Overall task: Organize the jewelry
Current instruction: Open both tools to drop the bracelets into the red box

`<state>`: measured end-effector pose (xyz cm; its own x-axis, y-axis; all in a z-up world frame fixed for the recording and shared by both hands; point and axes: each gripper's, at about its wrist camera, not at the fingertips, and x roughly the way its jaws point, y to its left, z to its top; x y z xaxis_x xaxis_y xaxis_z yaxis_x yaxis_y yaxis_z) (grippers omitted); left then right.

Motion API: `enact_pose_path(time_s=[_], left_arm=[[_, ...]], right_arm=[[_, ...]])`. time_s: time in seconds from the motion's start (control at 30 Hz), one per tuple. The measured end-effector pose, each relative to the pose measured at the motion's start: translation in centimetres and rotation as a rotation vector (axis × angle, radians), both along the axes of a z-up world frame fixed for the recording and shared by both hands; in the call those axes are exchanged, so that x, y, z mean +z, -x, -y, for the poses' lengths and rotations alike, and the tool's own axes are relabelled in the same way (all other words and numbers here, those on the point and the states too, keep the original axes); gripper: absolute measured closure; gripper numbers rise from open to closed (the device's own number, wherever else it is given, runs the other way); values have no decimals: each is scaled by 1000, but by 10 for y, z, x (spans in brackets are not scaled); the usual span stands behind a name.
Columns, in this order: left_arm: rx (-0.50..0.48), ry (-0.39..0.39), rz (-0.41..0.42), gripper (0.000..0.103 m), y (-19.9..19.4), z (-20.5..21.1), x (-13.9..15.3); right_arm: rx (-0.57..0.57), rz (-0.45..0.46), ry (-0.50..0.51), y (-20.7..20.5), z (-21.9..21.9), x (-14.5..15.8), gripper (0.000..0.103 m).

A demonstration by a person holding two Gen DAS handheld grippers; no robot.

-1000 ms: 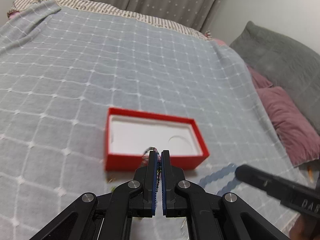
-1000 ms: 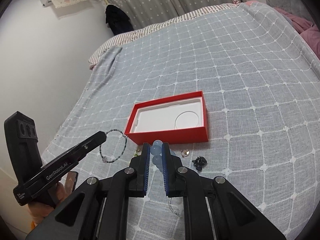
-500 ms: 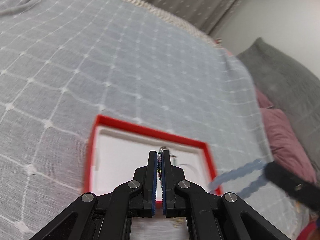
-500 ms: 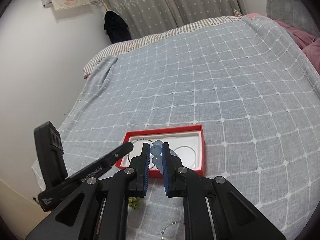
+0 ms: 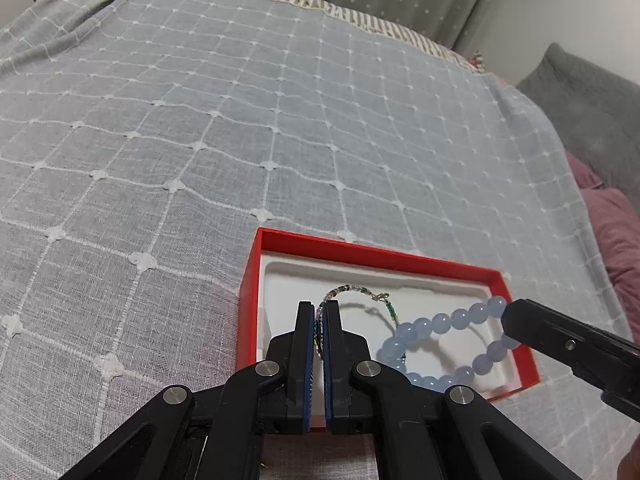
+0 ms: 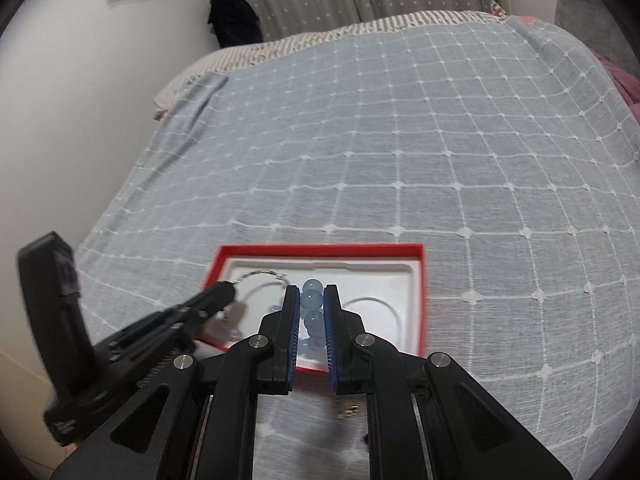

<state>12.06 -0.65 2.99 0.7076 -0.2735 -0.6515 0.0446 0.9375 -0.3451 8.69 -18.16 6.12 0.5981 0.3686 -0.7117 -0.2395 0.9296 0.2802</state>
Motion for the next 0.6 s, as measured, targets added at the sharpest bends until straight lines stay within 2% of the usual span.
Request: enact_pose_path(time_s=[0.27,0.33,0.37,0.4,0.43,0.5,0.6], left_arm=[[-9,-53,11,102,3,7,5],[-19,-51,6,94,5,9,9],[-25,-55,10,86,8,10,12],[-25,-65,14,80,10,12,15],[-25,-83,21,77,13,14,18],[-32,-113,27,68,18,18,23],[-42,-148,32,57,26,21,27]], right_arm=[[-43,-12,27,-4,21,-12,90],[-46,-9,35,-2,22,-9,88],[-43,-8,37,0,22,-6,86],[-41,-4,39,3,22,-3,81],[-39,5,42,6,23,1,73],[-38,26,55,16,23,7,65],[-37,37,66,26,25,14,61]])
